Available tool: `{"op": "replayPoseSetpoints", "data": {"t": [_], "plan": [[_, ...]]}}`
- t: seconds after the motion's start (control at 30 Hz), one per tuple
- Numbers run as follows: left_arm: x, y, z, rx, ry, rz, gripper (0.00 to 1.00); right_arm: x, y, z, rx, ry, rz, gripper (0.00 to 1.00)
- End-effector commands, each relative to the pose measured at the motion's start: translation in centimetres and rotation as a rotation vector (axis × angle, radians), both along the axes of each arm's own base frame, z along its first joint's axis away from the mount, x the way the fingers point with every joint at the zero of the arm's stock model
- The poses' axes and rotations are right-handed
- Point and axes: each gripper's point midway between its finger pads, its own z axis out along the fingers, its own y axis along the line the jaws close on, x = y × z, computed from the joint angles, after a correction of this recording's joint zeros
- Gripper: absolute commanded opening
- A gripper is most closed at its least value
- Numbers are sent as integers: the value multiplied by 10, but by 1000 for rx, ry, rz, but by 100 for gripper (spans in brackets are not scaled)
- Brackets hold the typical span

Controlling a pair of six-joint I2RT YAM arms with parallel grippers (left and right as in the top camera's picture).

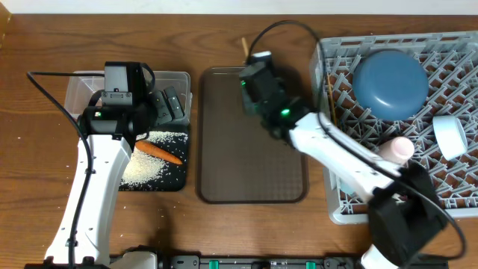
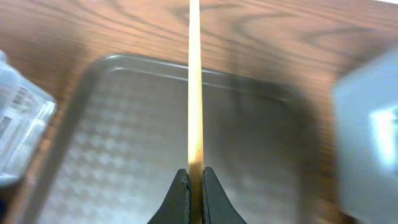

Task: Sort waste into correct bins and load items into the dishwasher rack
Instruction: 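Carry the second chopstick right to the rack's left side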

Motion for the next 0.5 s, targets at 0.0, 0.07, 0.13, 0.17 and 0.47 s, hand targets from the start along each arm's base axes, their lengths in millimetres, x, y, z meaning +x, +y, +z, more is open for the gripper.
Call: {"op": "replayPoseSetpoints", "data": {"t": [0.0,0.07,0.13,0.17,0.47], "plan": [[-1,1,-4,6,13,1,98,4,-42,30,-47,-29,-32,1],[-1,1,-4,6,13,1,98,1,-63,35,-58,-8,-66,1],[-1,1,-4,6,13,1,98,-2,-82,38,-64,21,-91,1],[-1,2,-4,6,13,1,98,-3,-90,38,-68,37,-89,1],[-1,1,-4,6,13,1,98,-14,-149,15,-58,206,-150,1]]}}
